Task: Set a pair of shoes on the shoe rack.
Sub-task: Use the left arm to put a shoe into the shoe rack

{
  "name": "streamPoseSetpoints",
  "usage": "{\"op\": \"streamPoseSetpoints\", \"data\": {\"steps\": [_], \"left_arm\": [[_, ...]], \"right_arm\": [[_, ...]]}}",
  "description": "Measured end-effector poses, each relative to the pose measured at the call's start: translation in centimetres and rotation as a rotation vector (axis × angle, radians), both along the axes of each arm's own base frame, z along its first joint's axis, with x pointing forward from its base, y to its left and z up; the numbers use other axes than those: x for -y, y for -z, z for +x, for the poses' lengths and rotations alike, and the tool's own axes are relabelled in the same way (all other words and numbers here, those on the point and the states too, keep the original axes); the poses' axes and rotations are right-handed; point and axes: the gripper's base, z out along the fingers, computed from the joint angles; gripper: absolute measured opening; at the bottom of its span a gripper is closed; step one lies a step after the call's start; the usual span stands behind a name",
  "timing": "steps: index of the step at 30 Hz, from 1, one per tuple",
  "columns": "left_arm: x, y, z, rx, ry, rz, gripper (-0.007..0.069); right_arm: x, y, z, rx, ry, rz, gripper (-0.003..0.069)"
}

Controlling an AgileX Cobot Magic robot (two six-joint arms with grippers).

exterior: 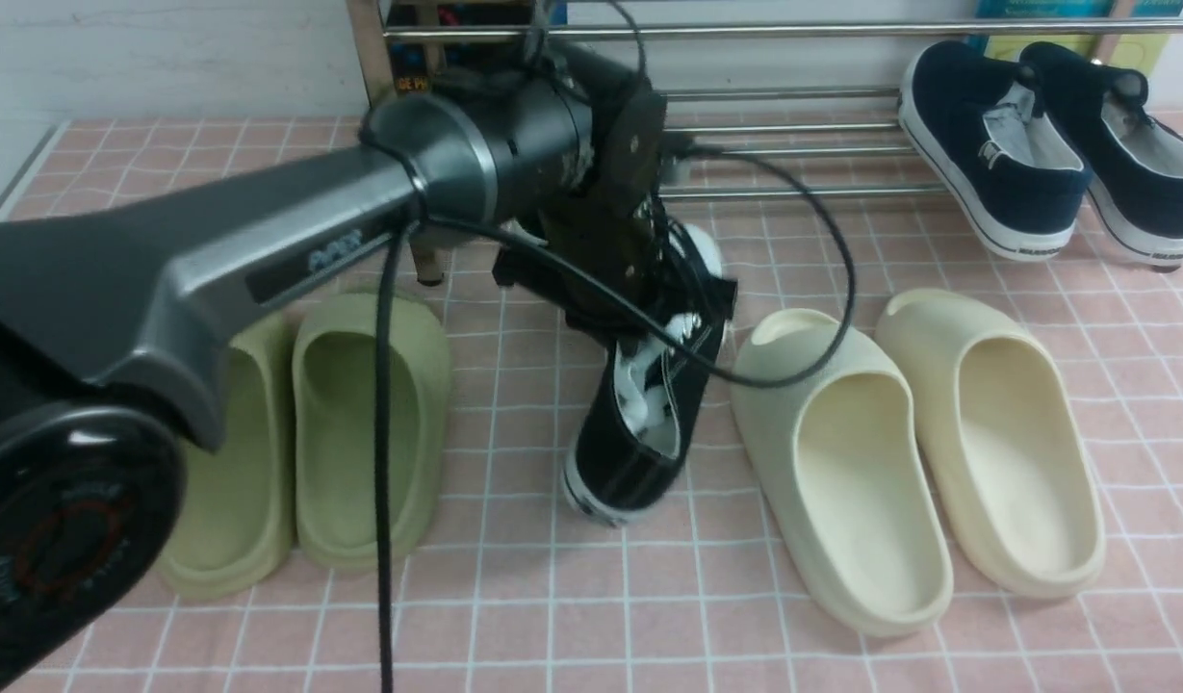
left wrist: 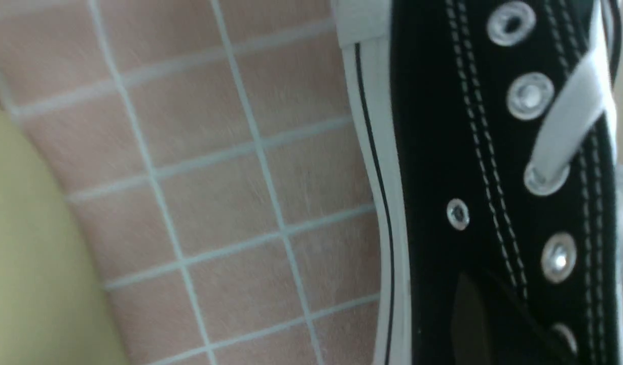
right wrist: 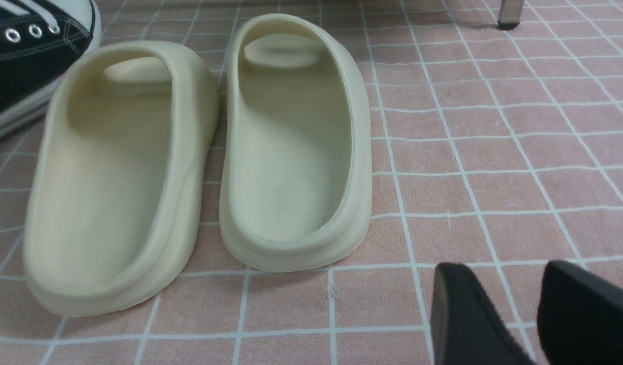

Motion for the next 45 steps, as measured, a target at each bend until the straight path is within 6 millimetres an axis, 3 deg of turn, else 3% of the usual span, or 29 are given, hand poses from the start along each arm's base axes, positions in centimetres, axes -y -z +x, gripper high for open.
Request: {"op": "streamPoseSetpoints", "data": {"steps": [4,8,19,34,40,45], "left_arm": [[0.1,-3.0,0.8,0.106,-0.029,-0.079,0.0013],[0.8,-3.8,2.3,0.204,-0.073,-0.139,0.0013],[0.2,-2.4,8.1,0.334,-0.222,-0.297,0.0013],[0.9,1.6,10.1,0.365,-0.205,-0.312,0.0015],[0.5,1.4,10.6,0.39,-0.247,-0.357,0.0031],[0.5,1.1,10.7,0.408,-0.256,-0.377,0.0088]], "right_arm": [[0.0,0.0,0.0,0.0,0.0,0.0,0.0238],[0.0,0.0,0.0,0.0,0.0,0.0,0.0238],[0.0,0.0,0.0,0.0,0.0,0.0,0.0238],[0.0,0.0,0.0,0.0,0.0,0.0,0.0238],[0.0,0.0,0.0,0.0,0.0,0.0,0.0238],[0.0,0.0,0.0,0.0,0.0,0.0,0.0238]]}}
